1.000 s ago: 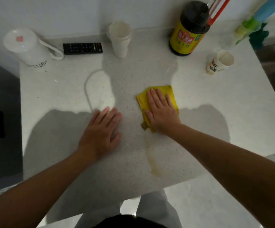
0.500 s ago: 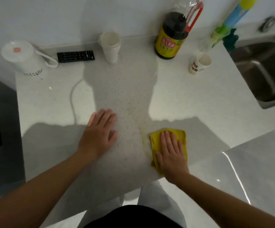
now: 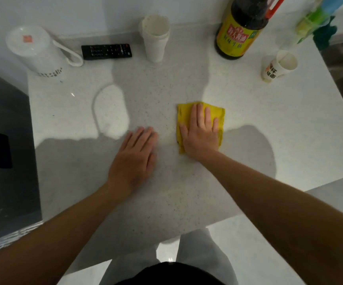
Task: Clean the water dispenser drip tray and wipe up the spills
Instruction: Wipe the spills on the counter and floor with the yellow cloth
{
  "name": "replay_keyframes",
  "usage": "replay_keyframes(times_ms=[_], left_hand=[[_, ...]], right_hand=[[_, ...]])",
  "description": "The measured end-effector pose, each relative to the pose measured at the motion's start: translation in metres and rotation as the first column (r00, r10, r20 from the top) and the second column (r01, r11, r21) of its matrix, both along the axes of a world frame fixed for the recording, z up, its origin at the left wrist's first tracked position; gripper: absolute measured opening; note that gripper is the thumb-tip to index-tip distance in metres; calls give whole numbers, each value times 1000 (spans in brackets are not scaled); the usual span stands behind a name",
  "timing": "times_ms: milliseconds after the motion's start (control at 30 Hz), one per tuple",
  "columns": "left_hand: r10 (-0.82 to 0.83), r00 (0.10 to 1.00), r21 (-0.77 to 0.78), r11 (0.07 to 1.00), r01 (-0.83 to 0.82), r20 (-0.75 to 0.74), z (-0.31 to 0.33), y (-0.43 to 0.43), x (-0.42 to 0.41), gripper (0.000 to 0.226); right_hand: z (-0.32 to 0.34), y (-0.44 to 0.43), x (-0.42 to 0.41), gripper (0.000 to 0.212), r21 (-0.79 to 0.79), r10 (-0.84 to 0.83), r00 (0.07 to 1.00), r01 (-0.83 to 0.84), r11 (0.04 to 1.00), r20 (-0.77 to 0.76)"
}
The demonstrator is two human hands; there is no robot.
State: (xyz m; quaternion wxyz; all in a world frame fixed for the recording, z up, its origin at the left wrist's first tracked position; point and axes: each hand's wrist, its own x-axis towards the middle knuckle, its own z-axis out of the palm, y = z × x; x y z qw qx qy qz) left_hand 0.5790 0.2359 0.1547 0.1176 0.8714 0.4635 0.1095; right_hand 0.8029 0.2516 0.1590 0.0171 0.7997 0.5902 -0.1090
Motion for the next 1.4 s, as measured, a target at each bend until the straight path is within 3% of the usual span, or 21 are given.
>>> replay_keyframes(times_ms=[167, 333, 433, 600, 767, 867, 1100, 1300, 1400], left_hand=[[1, 1000, 16, 1000, -1, 28, 2, 2, -2, 51], [13, 999, 18, 1000, -14, 52, 6, -1, 1, 51], [28, 999, -22, 999, -27, 36, 7, -4, 0, 55], [27, 999, -54, 998, -25, 23, 8, -2, -4, 58], [108, 992, -64, 992, -105, 61, 12, -4, -1, 61], [238, 971, -28, 971, -237, 37, 11, -1, -1, 70], [261, 965, 50, 964, -261, -6, 0, 1, 0, 54], [225, 972, 115, 966, -232, 73, 6, -1, -4, 45], [166, 985, 98, 980, -170, 53, 9, 2, -15, 48]], right_hand=[[9, 57, 34, 72, -135, 324, 943, -311, 941, 83], [19, -20, 26, 72, -130, 435, 900, -427, 895, 41], [18, -95, 21, 73, -86, 363, 932, -363, 928, -9], [20, -164, 49, 76, -174, 154, 988, -152, 973, -1], [23, -113, 97, 77, -209, 48, 991, -21, 978, 127], [15, -40, 108, 74, -148, 17, 998, -8, 989, 58], [-1, 99, 81, 74, -77, 229, 973, -225, 971, 42], [10, 31, 77, 74, -134, 545, 839, -538, 832, 15], [17, -45, 89, 71, -153, 546, 837, -537, 830, 23]])
